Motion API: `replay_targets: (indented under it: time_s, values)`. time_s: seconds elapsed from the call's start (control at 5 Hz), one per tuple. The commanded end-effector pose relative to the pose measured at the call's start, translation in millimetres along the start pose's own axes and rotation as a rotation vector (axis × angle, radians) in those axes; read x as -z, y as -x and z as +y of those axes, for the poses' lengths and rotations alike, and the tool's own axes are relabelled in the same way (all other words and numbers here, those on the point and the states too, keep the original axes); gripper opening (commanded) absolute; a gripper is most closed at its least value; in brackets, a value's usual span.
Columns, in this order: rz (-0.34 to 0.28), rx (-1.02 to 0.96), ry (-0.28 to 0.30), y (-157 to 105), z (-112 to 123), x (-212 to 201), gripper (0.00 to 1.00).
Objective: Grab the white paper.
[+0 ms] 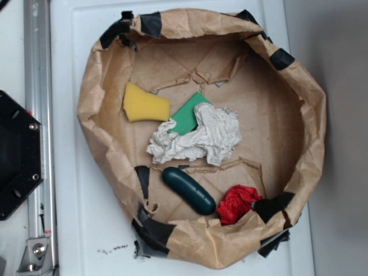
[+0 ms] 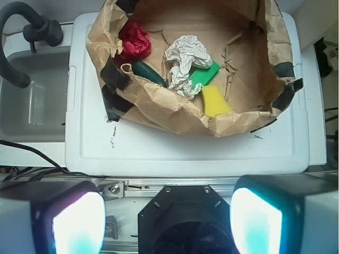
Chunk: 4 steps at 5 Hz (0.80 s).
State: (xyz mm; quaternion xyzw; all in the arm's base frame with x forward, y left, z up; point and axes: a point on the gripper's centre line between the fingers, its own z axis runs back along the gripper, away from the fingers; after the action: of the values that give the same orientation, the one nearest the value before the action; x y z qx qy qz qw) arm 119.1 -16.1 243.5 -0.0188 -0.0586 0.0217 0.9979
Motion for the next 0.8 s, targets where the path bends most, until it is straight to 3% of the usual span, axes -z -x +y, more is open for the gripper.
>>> replay_targets:
  time_s: [0.0, 0.2, 0.4, 0.6]
  values:
    - [0.0, 0.0, 0.0, 0.0, 0.0, 0.0, 1.0]
    - [-0.047, -0.239, -0.01, -46.1, 23.0, 43.8, 1.0]
    - [-0.102, -0.369, 0.004, -92.2, 29.4, 68.7, 1.0]
    - [-0.15, -0.614, 0.06, -135.1, 40.7, 108.6, 1.0]
